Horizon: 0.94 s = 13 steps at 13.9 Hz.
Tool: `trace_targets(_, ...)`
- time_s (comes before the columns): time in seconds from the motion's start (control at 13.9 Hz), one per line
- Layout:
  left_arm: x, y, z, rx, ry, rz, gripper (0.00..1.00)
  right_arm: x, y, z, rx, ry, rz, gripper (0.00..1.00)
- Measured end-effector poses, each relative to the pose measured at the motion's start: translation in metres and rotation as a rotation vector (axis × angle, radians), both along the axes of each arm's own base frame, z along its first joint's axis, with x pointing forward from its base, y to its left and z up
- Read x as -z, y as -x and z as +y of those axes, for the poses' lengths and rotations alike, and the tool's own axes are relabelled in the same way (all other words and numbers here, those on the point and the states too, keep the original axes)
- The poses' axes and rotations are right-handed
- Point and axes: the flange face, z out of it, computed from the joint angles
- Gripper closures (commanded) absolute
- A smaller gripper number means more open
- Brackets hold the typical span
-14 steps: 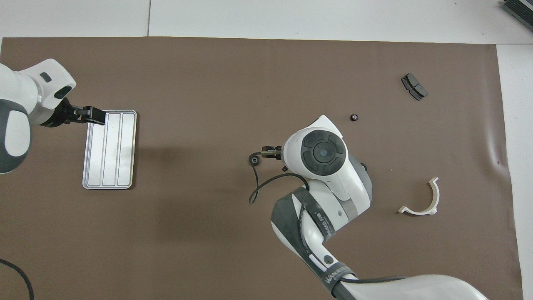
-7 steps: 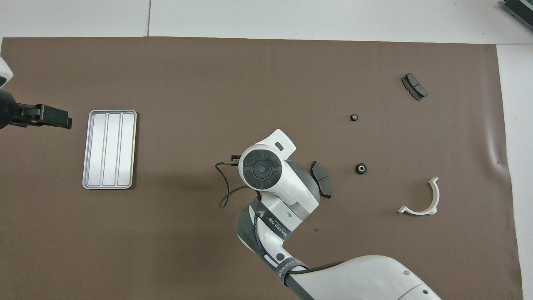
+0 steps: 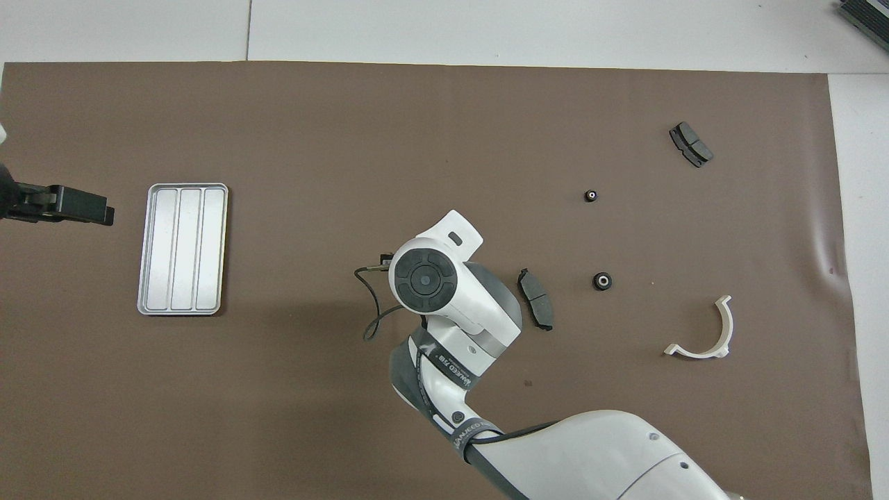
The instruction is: Place bearing gear from tray to pile
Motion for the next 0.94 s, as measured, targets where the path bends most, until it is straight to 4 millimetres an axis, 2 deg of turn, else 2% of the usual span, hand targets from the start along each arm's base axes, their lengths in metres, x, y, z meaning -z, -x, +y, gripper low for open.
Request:
trace_targets(0.14, 0.0003, 0.0000, -0.0001, 0.000, 0.000, 0.000, 0.00, 0.0005, 0.0006, 0.0005, -0.001, 0.001, 0.001, 0.43)
trace_targets(0.43, 0.0004, 0.0000, -0.0010, 0.002, 0.000, 0.001, 0.00, 0.0043, 0.0012, -0.0004, -0.001, 0.007, 0.007, 0.48)
trace_targets(0.86, 0.0005, 0.0000, 0.0011, -0.002, 0.000, 0.001, 0.00, 0.0026, 0.0003, -0.0043, 0.004, 0.024, 0.015, 0.80)
trace_targets(0.94, 0.0005, 0.0000, 0.0011, -0.002, 0.000, 0.001, 0.00, 0.0026, 0.0003, -0.0043, 0.004, 0.024, 0.015, 0.82)
